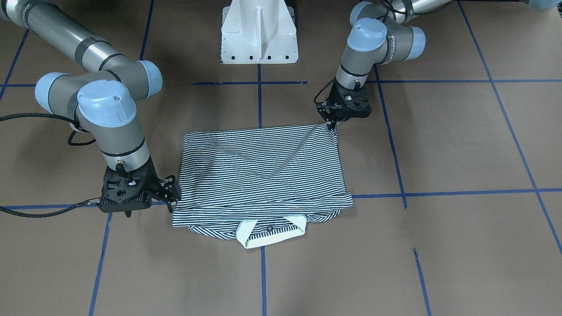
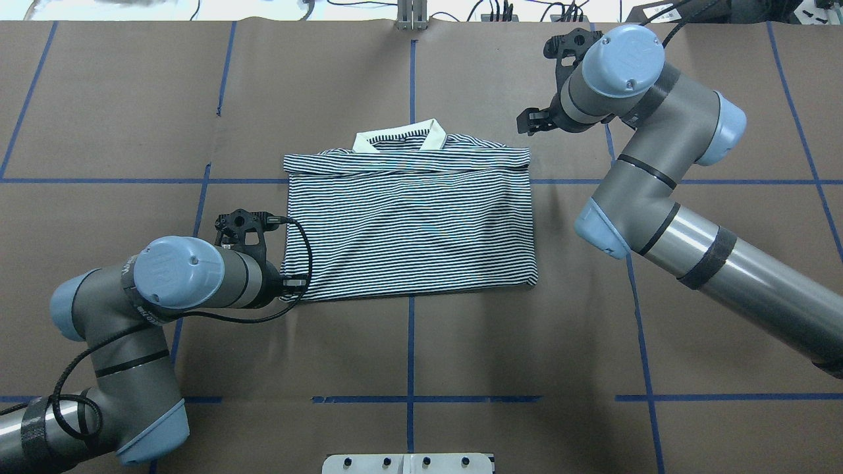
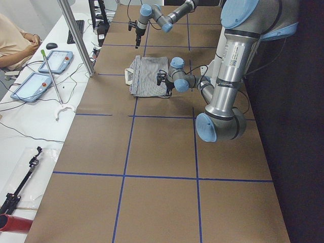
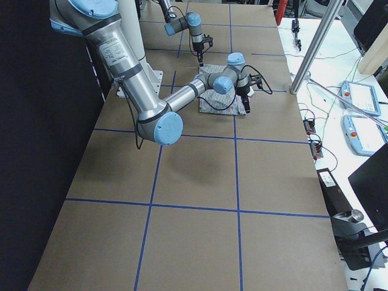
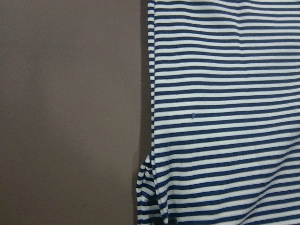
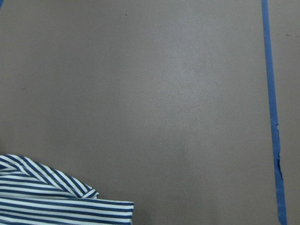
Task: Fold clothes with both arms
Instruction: 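Move the left gripper to the folded shirt's side edge while the right gripper withdraws, then grasp the shirt edge with the left gripper and drag it farther away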
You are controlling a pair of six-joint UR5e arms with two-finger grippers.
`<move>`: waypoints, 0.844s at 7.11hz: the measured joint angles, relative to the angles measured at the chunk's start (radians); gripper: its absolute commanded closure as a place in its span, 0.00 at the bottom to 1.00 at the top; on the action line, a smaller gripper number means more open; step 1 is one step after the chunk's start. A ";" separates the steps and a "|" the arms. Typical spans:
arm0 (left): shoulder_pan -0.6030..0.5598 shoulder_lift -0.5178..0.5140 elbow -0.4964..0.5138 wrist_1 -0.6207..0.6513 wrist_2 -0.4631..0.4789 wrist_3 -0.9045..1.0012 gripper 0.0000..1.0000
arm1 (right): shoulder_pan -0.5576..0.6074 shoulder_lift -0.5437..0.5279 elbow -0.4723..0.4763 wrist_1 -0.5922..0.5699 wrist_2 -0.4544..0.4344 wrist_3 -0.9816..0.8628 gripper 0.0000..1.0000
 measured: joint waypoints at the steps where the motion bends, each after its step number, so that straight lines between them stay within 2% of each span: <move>1: -0.028 0.001 0.004 0.002 0.001 0.049 1.00 | -0.001 0.000 -0.001 -0.001 0.000 0.000 0.00; 4: -0.204 -0.013 0.097 -0.006 -0.001 0.258 1.00 | -0.001 -0.001 -0.006 -0.001 -0.002 0.003 0.00; 6: -0.317 -0.096 0.246 -0.053 -0.002 0.352 1.00 | -0.001 -0.001 -0.007 -0.001 -0.002 0.005 0.00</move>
